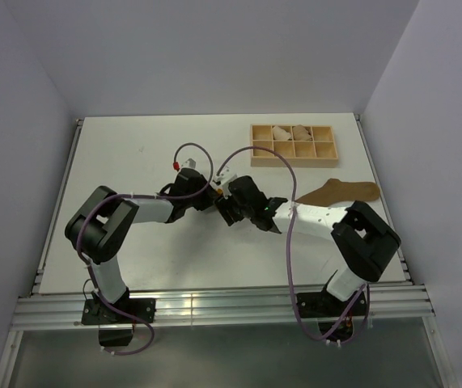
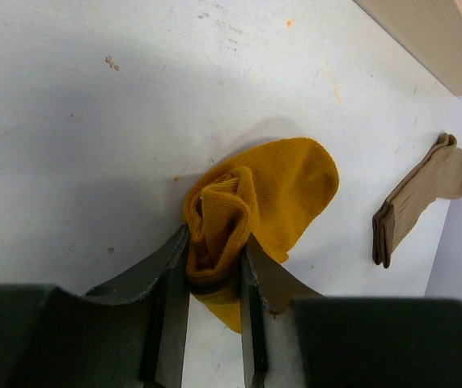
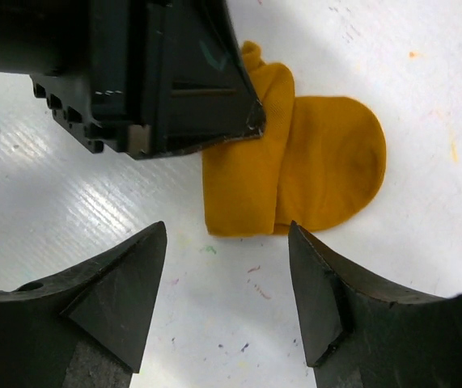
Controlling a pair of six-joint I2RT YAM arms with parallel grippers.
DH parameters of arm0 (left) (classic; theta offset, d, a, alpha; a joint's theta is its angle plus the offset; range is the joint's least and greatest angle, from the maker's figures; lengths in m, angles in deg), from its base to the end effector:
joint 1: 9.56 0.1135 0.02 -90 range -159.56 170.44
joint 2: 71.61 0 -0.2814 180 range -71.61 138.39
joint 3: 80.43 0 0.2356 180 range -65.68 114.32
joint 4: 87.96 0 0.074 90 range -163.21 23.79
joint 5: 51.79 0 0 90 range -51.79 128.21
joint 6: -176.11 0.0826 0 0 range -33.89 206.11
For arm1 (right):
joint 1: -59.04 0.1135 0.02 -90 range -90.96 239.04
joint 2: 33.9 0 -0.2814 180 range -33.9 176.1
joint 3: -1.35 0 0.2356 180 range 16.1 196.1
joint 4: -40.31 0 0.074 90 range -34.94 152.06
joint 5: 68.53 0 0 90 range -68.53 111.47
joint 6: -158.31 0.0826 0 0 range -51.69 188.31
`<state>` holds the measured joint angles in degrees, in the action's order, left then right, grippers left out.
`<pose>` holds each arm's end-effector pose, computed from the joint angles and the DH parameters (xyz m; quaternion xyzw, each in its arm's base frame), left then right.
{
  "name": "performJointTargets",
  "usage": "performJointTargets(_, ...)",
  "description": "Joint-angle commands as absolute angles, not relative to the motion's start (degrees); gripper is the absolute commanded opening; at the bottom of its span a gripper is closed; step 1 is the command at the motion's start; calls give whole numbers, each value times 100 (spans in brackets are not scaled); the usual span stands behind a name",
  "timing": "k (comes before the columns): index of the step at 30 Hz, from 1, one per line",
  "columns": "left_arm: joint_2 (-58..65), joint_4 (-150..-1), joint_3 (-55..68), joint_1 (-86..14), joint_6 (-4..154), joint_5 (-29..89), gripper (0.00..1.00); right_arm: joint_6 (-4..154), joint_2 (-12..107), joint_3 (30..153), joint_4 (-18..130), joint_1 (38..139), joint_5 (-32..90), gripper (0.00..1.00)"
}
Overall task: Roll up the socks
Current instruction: Roll the sock at the center of the board.
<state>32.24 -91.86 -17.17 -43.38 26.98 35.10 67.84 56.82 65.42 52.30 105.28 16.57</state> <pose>0.3230 -0.2218 0.1399 -0.1838 0.8744 -0.3419 0.2913 0.2514 0.2524 0.1916 -0.3399 0.8340 0.1329 0.4139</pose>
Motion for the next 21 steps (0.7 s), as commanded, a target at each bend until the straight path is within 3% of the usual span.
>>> performJointTargets(1,3070,-8718,-1637,-4331,2934,3575,0,6209,5900,6611,4830,10737,1278,70)
performJointTargets(8,3070,-8630,-1576,-4331,2916,3505,0,5944,6234,6471,4356,11001,926,69)
performJointTargets(21,3026,-8463,-1479,-4331,2767,3276,0,5724,6990,6646,4267,11273,206,57)
